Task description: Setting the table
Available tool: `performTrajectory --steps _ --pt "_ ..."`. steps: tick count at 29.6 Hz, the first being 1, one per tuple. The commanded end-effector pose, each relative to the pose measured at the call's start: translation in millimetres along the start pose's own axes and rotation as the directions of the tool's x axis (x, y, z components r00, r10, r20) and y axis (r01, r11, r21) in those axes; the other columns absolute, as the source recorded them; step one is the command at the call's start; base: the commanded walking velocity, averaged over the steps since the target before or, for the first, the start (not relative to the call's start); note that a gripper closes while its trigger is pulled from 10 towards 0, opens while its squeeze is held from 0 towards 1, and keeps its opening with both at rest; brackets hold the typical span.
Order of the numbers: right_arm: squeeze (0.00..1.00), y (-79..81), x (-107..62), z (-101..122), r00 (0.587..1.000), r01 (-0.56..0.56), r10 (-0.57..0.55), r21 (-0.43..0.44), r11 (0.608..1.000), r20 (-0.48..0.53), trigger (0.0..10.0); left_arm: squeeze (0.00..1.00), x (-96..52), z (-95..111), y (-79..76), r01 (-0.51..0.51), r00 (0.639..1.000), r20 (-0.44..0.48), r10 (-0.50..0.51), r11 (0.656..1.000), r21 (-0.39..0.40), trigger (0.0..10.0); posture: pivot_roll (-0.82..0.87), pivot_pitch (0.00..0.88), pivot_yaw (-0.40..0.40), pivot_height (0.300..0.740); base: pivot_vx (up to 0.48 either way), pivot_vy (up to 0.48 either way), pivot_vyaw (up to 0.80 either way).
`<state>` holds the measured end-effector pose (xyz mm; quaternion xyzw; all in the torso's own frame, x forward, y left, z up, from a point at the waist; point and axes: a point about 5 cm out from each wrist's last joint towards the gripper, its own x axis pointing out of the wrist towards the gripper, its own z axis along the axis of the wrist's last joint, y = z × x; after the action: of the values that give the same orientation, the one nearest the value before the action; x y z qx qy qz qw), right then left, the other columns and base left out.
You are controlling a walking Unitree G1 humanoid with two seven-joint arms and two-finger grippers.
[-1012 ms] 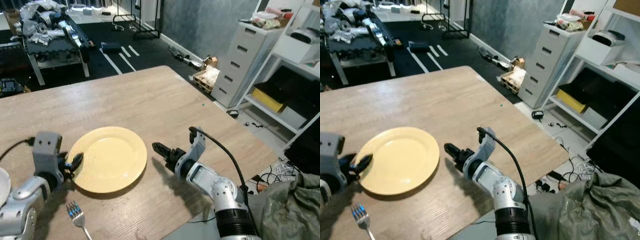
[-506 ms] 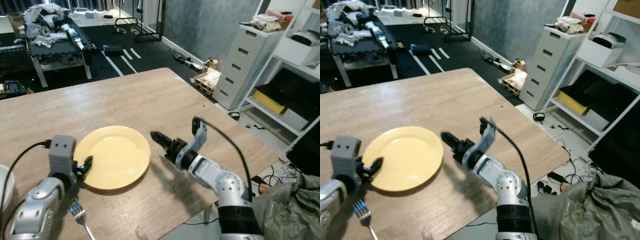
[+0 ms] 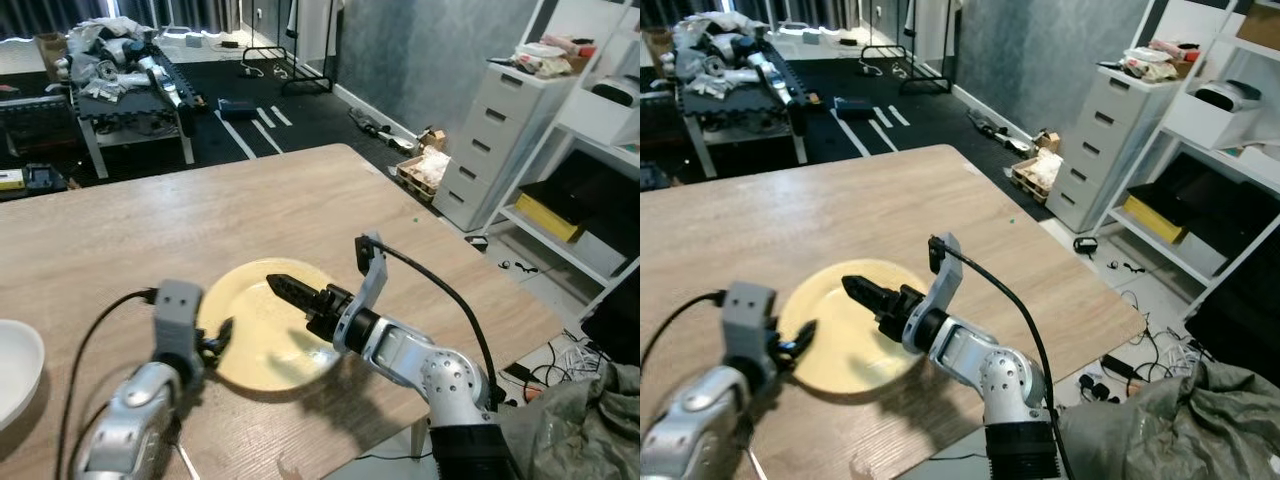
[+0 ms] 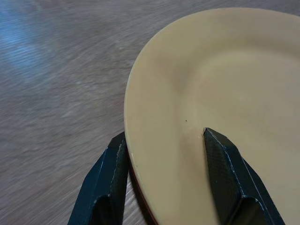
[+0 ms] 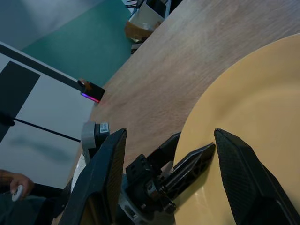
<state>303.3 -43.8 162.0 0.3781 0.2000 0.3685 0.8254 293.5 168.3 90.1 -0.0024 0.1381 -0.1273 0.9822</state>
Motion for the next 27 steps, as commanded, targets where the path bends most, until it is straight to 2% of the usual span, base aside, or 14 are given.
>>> performTrajectory --steps 1,6,10,11,13,16,17,22,27 --pt "0.0 -6.5 -2.4 1.2 1.0 0.028 -0.028 -0.001 1.0 0.007 10.0 0.0 -2.0 -34.4 -4.8 0.014 0.988 -0.152 -0.018 1.0 -0.027 10.0 -0.01 0.0 -0.041 0.74 0.0 0.0 0.0" --pt "0.0 -8.2 -2.9 10.0 0.998 0.041 -0.041 -0.007 0.999 0.05 10.0 0.0 11.8 -10.4 -1.5 0.023 0.996 -0.089 -0.02 0.999 0.037 10.0 -0.02 0.0 -0.032 0.74 0.0 0.0 0.0" --pt "0.0 -10.5 -7.5 15.2 0.995 0.057 -0.056 -0.006 0.998 0.08 10.0 0.0 2.0 22.3 6.5 0.04 0.999 0.032 -0.043 0.994 0.102 10.0 -0.03 0.0 -0.021 0.74 0.0 0.0 0.0" --pt "0.0 -10.5 -7.5 15.2 0.995 0.057 -0.056 -0.006 0.998 0.08 10.0 0.0 2.0 22.3 6.5 0.04 0.999 0.032 -0.043 0.994 0.102 10.0 -0.03 0.0 -0.021 0.74 0.0 0.0 0.0" --pt "0.0 -12.8 -9.1 15.6 0.994 0.065 -0.065 -0.003 0.998 0.086 10.0 0.0 -5.7 35.3 10.7 0.044 0.994 0.088 -0.056 0.99 0.133 10.0 -0.02 0.0 -0.019 0.74 0.0 0.0 0.0" --pt "0.0 -13.6 -9.5 15.4 0.994 0.068 -0.067 -0.002 0.998 0.087 10.0 0.0 -9.0 39.3 12.2 0.044 0.992 0.108 -0.06 0.989 0.145 10.0 -0.02 0.0 -0.02 0.74 0.0 0.0 0.0" --pt "0.0 -14.3 -9.0 14.3 0.994 0.069 -0.069 -0.001 0.998 0.084 10.0 0.0 -16.0 43.7 14.5 0.038 0.988 0.138 -0.062 0.985 0.169 10.0 -0.01 0.0 -0.021 0.74 0.0 0.0 0.0" --pt "0.0 -14.6 -7.1 13.3 0.995 0.067 -0.067 0.001 0.998 0.081 10.0 0.0 -20.9 36.9 17.9 0.015 0.991 0.126 -0.039 0.982 0.186 10.0 0.0 0.0 -0.025 0.74 0.0 0.0 0.0" --pt "0.0 -13.6 -4.3 15.5 0.995 0.063 -0.063 0.0 0.998 0.083 10.0 0.0 -18.6 -3.3 25.0 -0.021 0.999 -0.03 0.027 0.983 0.183 10.0 -0.01 0.0 -0.023 0.74 0.0 0.0 0.0"
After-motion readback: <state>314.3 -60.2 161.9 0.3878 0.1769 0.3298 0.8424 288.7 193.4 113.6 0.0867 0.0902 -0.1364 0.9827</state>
